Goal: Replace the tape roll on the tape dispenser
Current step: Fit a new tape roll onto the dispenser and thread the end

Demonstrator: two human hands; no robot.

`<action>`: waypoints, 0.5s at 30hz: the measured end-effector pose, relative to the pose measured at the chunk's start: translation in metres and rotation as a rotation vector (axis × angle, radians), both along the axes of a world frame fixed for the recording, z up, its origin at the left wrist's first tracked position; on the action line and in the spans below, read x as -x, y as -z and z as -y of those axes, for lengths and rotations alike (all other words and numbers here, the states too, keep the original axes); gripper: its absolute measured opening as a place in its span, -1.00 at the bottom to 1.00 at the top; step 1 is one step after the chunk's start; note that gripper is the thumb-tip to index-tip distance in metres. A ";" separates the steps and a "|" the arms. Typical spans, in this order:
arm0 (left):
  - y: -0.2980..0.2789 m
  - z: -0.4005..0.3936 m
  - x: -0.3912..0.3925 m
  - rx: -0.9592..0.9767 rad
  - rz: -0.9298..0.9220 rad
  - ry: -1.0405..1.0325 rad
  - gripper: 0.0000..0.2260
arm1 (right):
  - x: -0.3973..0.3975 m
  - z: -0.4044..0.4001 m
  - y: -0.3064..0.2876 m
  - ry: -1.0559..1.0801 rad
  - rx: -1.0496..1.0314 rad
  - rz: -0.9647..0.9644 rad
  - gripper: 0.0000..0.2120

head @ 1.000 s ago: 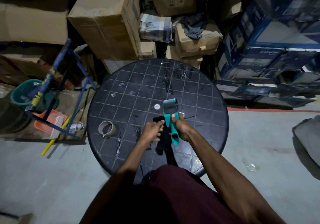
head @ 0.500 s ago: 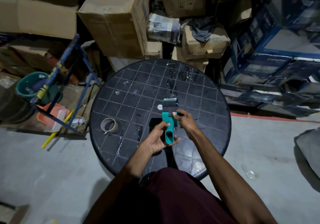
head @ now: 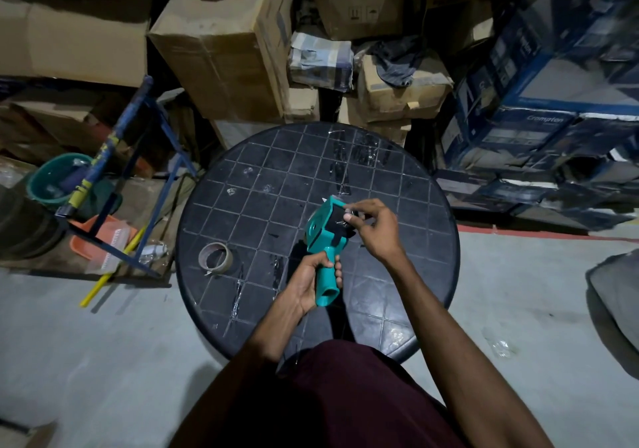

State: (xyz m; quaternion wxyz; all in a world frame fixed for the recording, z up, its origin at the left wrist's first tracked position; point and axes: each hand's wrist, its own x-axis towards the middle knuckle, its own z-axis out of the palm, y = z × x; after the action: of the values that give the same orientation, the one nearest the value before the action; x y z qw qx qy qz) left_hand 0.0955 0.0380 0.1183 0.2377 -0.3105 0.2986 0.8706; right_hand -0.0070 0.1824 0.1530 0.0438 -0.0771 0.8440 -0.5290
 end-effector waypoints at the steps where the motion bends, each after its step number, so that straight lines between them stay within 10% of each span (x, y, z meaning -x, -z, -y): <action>1: 0.000 0.001 0.001 0.003 -0.003 -0.005 -0.82 | 0.001 0.002 -0.001 0.013 0.006 -0.001 -0.83; 15: -0.002 0.010 -0.005 -0.049 -0.021 -0.069 -0.79 | 0.008 -0.014 -0.025 -0.080 0.285 0.159 -0.77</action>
State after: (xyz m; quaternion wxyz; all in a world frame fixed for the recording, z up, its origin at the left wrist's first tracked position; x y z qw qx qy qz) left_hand 0.1009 0.0285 0.1207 0.2119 -0.3056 0.2689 0.8885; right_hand -0.0150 0.1960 0.1776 0.1199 -0.0739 0.7504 -0.6458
